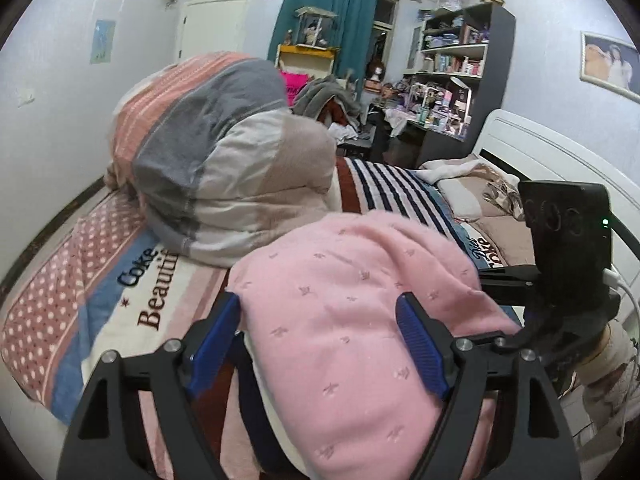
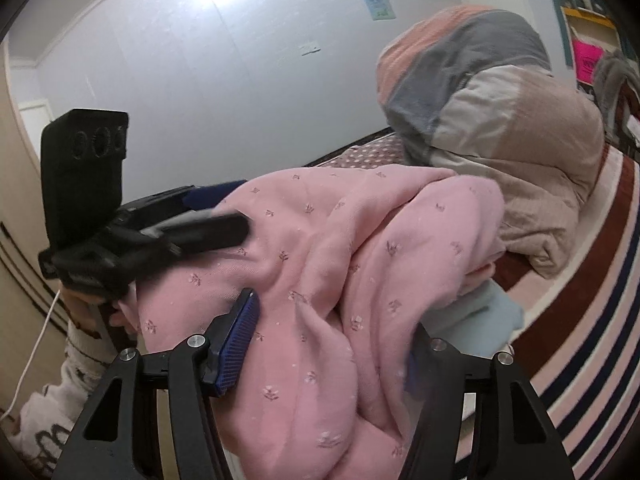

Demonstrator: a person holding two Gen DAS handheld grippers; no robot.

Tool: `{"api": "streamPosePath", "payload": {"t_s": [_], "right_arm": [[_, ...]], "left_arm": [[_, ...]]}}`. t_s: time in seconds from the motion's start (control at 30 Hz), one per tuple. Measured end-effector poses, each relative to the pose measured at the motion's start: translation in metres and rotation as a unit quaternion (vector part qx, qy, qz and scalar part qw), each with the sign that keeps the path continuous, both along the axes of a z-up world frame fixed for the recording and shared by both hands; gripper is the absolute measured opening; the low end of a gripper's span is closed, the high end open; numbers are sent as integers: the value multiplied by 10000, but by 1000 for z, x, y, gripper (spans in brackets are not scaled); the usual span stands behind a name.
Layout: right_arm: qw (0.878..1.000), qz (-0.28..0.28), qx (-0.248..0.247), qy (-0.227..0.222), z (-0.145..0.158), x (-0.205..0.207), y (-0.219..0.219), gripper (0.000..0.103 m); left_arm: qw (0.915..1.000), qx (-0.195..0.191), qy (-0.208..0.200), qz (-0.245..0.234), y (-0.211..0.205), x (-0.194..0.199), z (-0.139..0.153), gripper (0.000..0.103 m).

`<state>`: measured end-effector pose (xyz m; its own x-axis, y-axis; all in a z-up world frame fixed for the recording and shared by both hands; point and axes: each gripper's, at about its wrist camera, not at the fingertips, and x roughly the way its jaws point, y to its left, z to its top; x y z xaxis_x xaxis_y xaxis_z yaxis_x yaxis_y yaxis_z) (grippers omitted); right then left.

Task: Fold small clothes
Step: 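Carry the pink shirt with both grippers onto the pile of folded clothes, then press the pink shirt onto the clothes pile with both grippers and open them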

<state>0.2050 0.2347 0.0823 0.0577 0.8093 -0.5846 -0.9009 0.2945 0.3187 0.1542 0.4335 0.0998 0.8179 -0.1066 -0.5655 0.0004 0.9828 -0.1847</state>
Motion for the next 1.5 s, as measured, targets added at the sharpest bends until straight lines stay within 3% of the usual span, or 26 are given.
{"api": "streamPosePath", "payload": {"t_s": [0.27,0.57,0.87,1.5], "right_arm": [[9997,170,-147,-114,1,-6,16,56],[9989,-135,-275,-367,11,-14,-27,63],[9974,-504,-288,-432,16,-14,-69,63],[9964,-627,-359,-442,12,-9,-83,63]], "left_arm": [[9995,-274,64,162,28,-3,-17,77],[9999,-134,-8,-22,12,1,-11,77],[9998,-27,-144,125,9,-5,1,78],[9988,128,-403,258,-9,-21,23,80]]}}
